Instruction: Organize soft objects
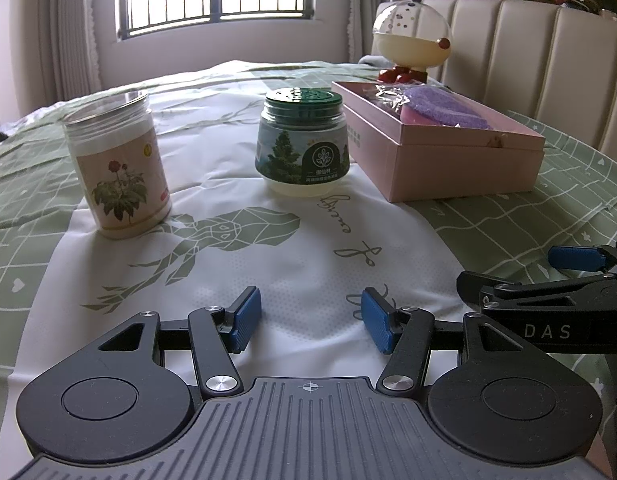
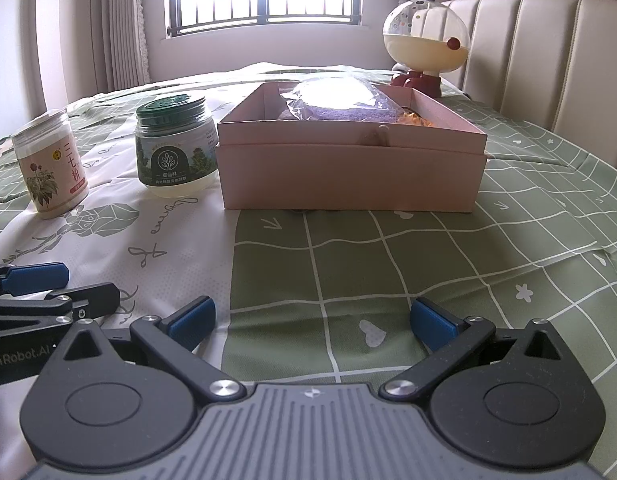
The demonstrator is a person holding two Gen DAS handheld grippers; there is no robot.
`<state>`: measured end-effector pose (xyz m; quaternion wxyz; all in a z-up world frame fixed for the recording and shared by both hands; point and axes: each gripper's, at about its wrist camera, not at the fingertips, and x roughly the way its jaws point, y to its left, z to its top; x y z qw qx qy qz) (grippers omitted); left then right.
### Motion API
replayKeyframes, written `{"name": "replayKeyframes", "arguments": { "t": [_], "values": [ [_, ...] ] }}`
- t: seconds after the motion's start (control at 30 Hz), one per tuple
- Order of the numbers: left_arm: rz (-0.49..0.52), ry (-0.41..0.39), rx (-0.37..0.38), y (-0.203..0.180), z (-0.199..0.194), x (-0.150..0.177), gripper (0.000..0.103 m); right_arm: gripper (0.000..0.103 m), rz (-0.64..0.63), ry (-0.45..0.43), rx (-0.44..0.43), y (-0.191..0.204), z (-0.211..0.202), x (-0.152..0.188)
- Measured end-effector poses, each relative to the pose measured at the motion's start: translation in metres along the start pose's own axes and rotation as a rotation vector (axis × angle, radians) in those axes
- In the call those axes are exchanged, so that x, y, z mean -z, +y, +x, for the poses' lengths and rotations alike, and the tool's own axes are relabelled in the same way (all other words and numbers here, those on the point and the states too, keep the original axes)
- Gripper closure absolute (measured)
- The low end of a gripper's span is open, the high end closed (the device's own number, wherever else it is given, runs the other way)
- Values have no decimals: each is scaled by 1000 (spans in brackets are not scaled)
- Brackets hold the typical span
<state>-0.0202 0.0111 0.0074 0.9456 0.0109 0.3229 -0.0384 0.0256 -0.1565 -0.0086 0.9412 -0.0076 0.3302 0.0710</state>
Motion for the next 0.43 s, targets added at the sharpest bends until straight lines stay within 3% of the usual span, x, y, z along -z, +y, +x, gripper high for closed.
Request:
{"name": "replayKeyframes", "arguments": {
  "t": [0.43],
  "values": [
    [3,1,7,2,0,0,42,0,0,0,0,0,0,0]
  ]
}}
